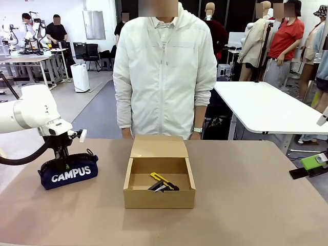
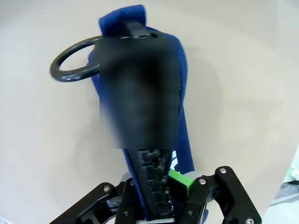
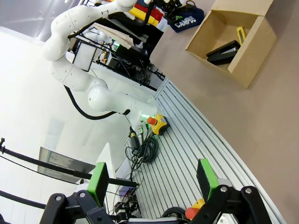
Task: Pack the items into the box.
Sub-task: Pick up the item indicated by the person and place it inside the Mailer Box.
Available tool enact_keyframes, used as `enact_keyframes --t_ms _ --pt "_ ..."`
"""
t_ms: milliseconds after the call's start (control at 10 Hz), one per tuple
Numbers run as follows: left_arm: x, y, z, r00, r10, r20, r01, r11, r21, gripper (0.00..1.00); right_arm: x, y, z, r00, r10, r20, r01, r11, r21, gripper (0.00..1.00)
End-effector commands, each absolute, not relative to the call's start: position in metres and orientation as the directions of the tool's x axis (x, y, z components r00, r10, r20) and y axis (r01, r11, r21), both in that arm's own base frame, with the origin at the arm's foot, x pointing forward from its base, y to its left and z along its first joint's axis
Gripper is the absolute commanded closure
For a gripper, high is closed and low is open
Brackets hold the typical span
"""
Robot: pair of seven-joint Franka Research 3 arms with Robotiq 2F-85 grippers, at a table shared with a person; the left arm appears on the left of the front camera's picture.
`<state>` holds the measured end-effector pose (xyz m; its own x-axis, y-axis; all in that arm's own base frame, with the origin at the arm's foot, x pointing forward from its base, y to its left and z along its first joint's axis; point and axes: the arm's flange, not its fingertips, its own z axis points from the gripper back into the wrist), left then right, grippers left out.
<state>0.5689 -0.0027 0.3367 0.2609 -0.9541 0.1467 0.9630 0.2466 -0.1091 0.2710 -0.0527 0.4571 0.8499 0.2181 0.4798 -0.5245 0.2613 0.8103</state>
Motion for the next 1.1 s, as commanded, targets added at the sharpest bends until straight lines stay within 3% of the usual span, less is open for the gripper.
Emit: enact_keyframes --t_ms 0,400,500,700,800,1000 --pt "0.57 -0.002 0.335 0.25 -0.954 0.164 0.965 0.233 -0.118 1.0 0.267 -0.056 0.457 0.847 0.231 0.478 -0.527 0.262 0.808 0.0" --pt "0.558 0.006 0.391 0.205 -0.957 0.205 0.975 0.18 -0.132 1.0 0.267 -0.056 0.457 0.847 0.231 0.478 -0.527 0.262 0.808 0.0" --pt "0.536 0.009 0.434 0.125 -0.962 0.241 0.986 0.095 -0.135 1.0 0.267 -0.056 0.457 0.847 0.231 0.478 -0.527 0.262 0.808 0.0" --pt "0.48 0.011 0.506 -0.024 -0.984 0.174 0.999 -0.029 -0.025 1.0 0.267 -0.056 0.457 0.847 0.231 0.478 -0.527 0.262 0.808 0.0" --pt "0.447 0.008 0.529 -0.097 -0.982 0.162 0.995 -0.09 0.046 1.0 0.267 -0.056 0.457 0.847 0.231 0.478 -0.527 0.262 0.808 0.0" --pt "0.415 0.008 0.535 -0.104 -0.986 0.129 0.987 -0.086 0.139 1.0 0.267 -0.056 0.457 0.847 0.231 0.478 -0.527 0.262 0.808 0.0"
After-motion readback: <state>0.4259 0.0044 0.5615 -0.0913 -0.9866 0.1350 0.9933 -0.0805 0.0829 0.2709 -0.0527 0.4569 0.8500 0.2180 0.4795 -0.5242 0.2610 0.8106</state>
